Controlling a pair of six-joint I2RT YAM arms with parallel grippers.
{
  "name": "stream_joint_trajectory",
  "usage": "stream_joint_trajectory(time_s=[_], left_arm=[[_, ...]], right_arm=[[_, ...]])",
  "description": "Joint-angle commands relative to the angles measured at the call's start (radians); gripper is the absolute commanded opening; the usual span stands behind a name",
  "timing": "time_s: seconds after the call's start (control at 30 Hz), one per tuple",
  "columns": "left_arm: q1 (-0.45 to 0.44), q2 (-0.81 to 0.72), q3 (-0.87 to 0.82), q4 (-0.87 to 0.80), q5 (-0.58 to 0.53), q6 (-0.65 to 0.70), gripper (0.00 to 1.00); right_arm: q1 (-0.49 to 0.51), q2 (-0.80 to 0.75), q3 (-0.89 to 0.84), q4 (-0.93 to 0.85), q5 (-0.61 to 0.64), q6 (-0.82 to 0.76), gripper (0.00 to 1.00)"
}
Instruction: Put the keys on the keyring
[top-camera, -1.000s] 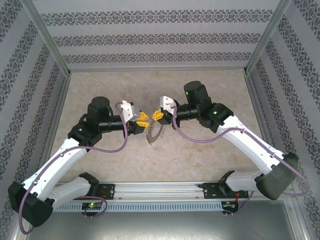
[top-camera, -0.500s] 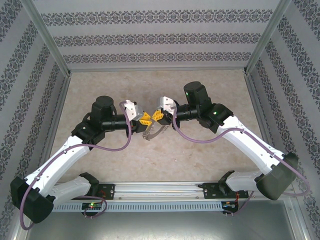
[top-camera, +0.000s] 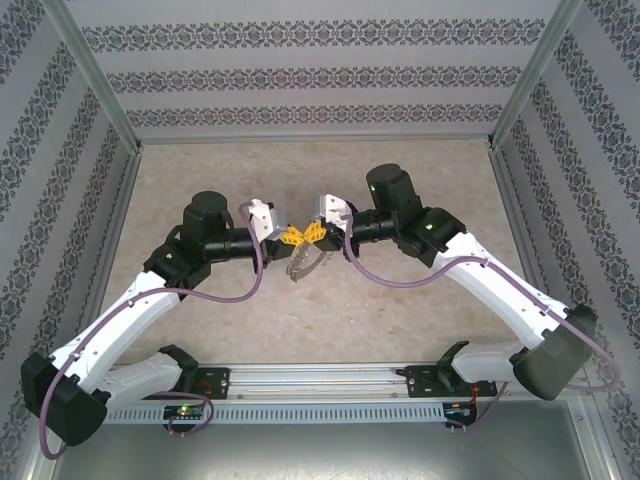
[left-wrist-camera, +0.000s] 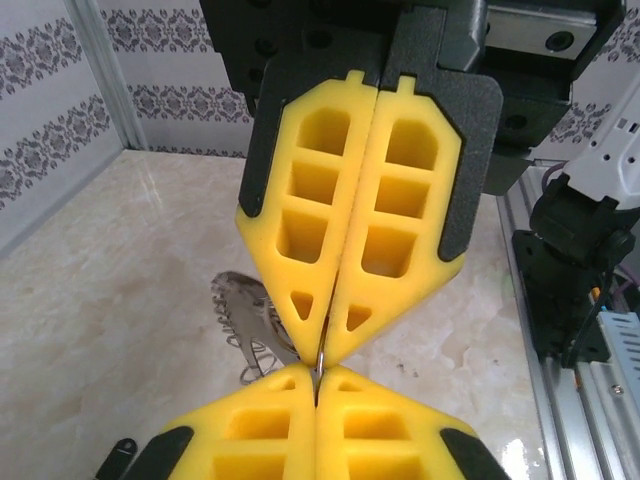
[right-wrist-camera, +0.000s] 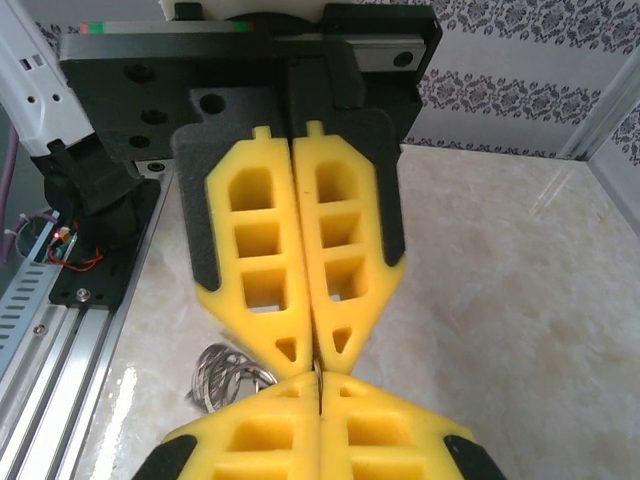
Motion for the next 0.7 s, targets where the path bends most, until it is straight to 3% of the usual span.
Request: stream_joint_trajectory(time_s=[0.0,0.33,0.5,0.67], left_arm=[[-0.012,0.011,0.015,0.026,-0.007,0.001,0.00],[-0.012,-0.002,0.001,0.069,-0.026,-0.029,0.00],[-0.012,-0.009,-0.004,0.084,-0.020,-0.035,0.00],[-0.013,-0.017,0.000,0.089,-0.021,-0.032,0.00]], right_arm=[[0.017,-0.031,0.001,0.046,-0.065,-0.025,0.00],[0.023,-0.078,-0.036,0.076,-0.064,-0.031,0.00],[0.023,-0.091,-0.061,0.092,-0.064,-0.018,0.13],[0.021,-0.095,-0.068,0.097,-0.068,-0.016,0.17]])
